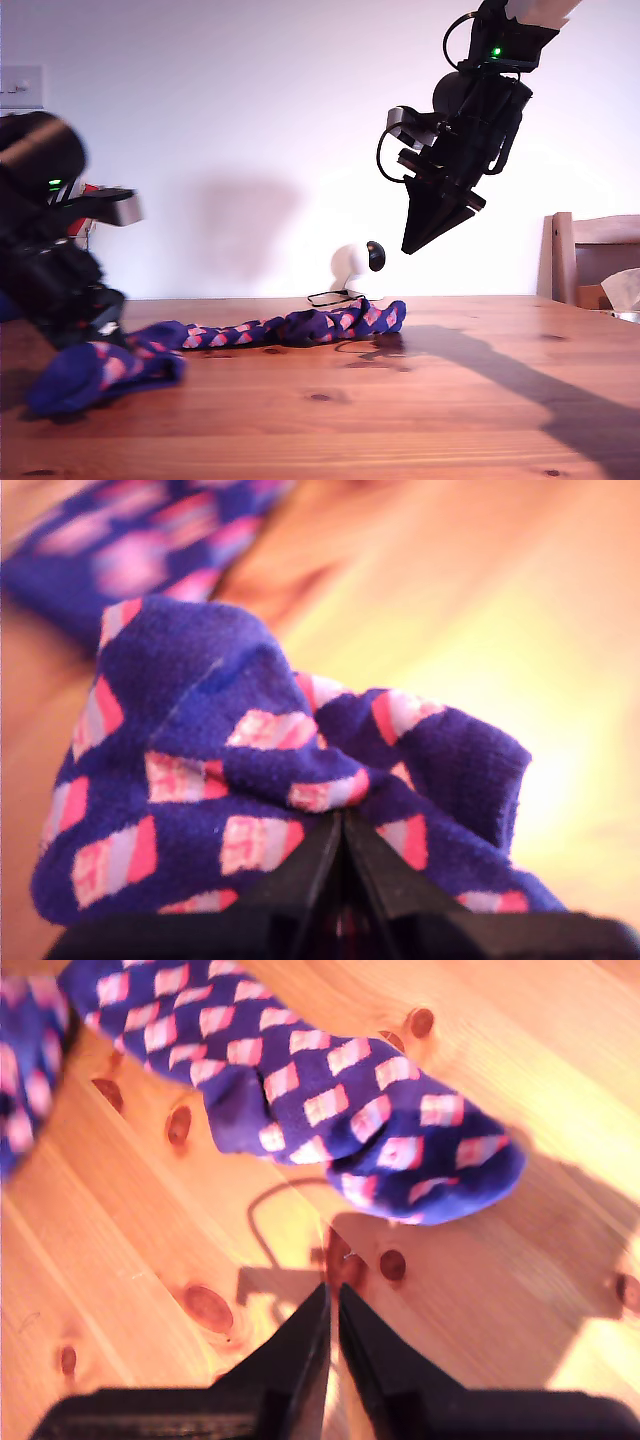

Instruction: Fold the socks in front of you. After folding them, place them to the left side.

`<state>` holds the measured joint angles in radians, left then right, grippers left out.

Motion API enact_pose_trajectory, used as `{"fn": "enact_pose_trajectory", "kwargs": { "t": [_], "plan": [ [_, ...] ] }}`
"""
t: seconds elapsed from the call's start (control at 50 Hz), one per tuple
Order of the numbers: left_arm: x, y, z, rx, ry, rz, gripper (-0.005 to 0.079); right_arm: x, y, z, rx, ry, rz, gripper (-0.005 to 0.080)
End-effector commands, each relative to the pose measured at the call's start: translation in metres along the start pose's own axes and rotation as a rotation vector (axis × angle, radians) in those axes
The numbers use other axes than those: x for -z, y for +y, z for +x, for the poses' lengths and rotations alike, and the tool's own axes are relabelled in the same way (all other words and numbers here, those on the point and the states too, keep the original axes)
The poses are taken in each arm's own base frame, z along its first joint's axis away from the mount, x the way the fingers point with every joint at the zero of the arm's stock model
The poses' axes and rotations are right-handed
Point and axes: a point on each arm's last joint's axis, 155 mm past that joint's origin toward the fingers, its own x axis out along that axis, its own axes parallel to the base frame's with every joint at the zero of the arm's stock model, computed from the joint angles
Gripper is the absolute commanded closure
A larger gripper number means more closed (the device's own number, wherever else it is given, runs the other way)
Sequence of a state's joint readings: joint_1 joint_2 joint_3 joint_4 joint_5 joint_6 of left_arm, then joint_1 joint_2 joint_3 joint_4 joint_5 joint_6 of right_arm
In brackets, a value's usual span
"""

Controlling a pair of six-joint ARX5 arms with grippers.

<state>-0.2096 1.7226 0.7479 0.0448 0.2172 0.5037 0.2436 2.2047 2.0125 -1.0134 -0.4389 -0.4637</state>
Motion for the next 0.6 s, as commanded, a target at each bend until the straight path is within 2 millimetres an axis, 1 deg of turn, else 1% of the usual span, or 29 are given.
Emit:
{"fn": "enact_pose_trajectory", "kwargs": {
  "t": [0.0,0.22,0.34,0.44,0.58],
  "plan": [
    [0.093,-0.019,0.012,0.039,0.252,-0.053,0.0764,0.000,0.002,0.008,-0.014,0.005,0.003,0.0763],
    [0.108,0.010,0.005,-0.024,0.268,-0.106,0.0764,0.000,0.005,0.009,-0.019,0.007,-0.001,0.0763],
    [0.108,0.016,0.004,-0.038,0.260,-0.118,0.0764,-0.003,0.013,0.011,-0.041,0.002,-0.011,0.0763],
    [0.101,0.018,0.001,-0.048,0.242,-0.117,0.0764,-0.005,0.017,0.012,-0.043,0.003,-0.019,0.0763],
    [0.079,0.026,-0.011,-0.076,0.174,-0.122,0.0764,-0.005,0.018,0.013,-0.045,0.003,-0.022,0.0763]
  ]
}}
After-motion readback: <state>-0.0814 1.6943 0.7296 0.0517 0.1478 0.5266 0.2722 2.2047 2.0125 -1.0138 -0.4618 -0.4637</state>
